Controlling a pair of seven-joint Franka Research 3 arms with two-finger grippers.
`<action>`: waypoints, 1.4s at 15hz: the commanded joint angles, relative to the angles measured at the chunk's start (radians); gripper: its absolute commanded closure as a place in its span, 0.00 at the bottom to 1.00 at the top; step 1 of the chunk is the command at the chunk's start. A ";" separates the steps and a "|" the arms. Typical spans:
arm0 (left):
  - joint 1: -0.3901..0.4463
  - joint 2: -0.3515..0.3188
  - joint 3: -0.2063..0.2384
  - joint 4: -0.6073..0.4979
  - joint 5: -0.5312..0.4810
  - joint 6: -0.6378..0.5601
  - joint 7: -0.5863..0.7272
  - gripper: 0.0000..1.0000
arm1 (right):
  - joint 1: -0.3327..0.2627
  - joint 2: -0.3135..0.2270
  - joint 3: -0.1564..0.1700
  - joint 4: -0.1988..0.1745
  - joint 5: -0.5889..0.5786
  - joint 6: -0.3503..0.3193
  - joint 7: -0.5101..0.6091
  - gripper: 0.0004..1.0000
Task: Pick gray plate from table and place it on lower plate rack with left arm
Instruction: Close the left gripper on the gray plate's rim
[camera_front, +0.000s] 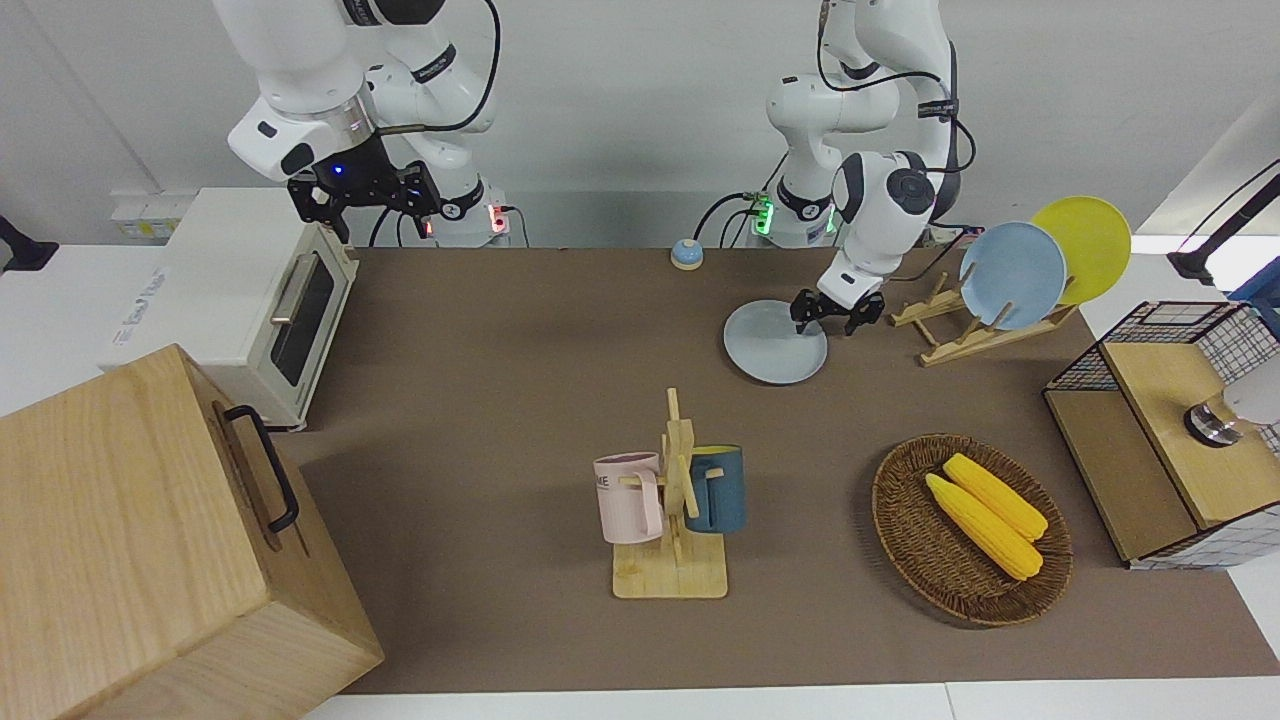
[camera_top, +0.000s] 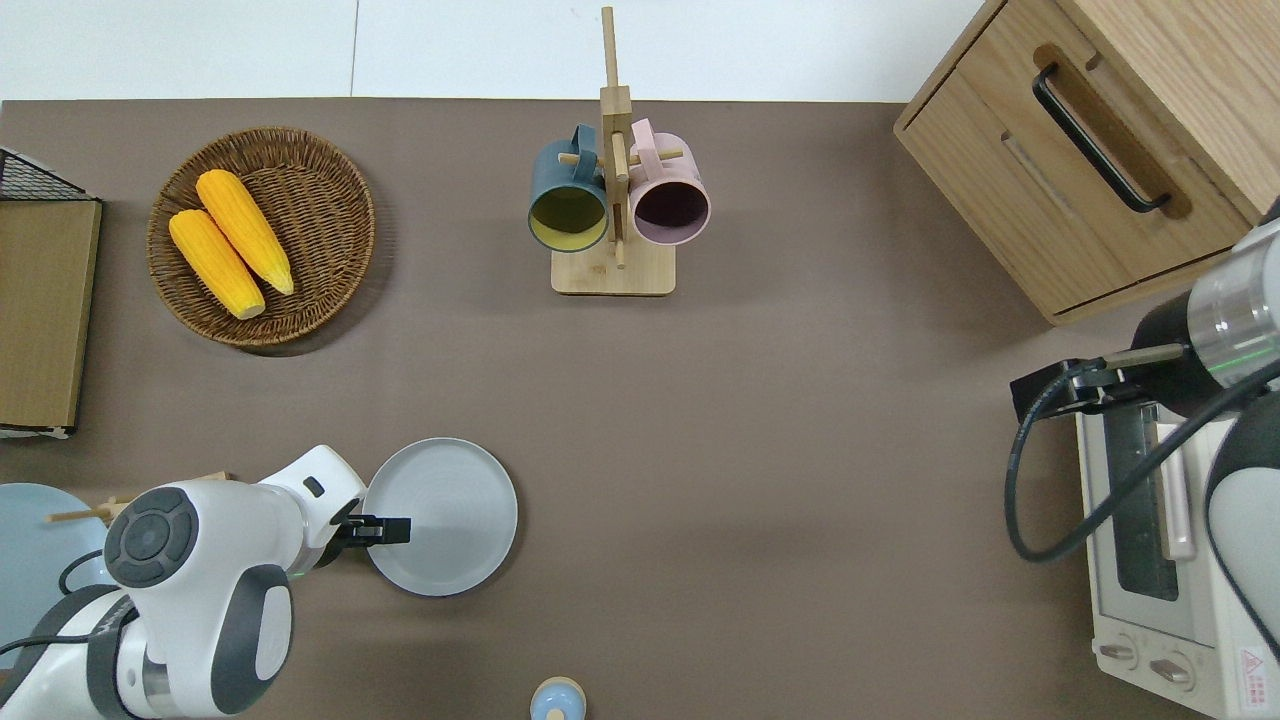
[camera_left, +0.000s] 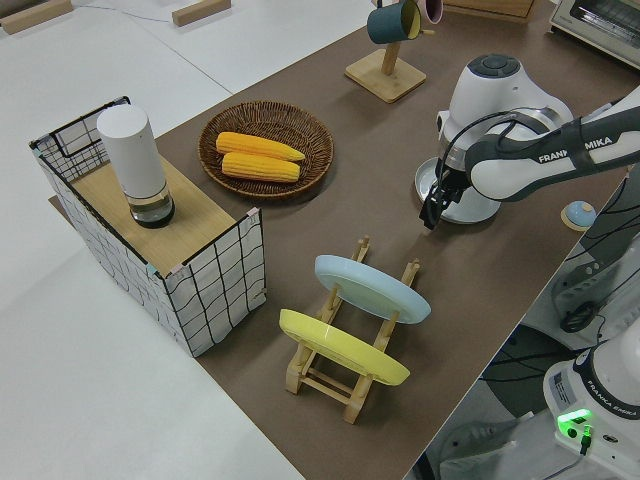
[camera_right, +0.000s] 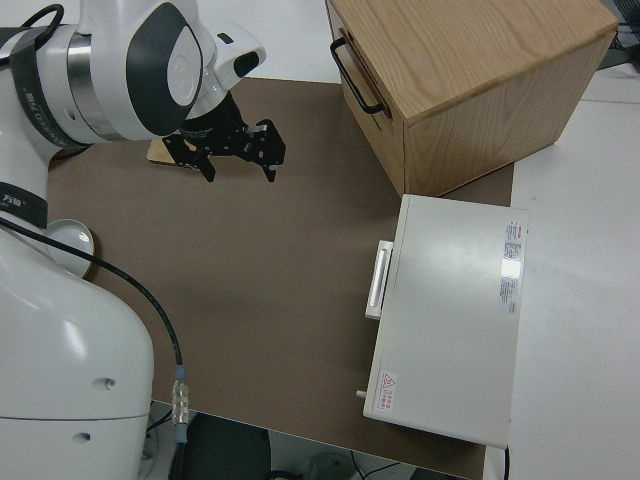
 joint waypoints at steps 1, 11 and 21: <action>-0.022 0.008 0.007 -0.015 -0.012 0.025 -0.019 0.38 | -0.023 -0.002 0.020 0.006 -0.006 -0.011 0.012 0.02; -0.035 0.003 0.006 -0.006 -0.010 0.009 -0.051 1.00 | -0.023 -0.002 0.021 0.007 -0.006 -0.011 0.012 0.02; -0.012 -0.025 0.040 0.239 0.001 -0.301 -0.051 1.00 | -0.023 -0.002 0.021 0.007 -0.006 -0.011 0.012 0.02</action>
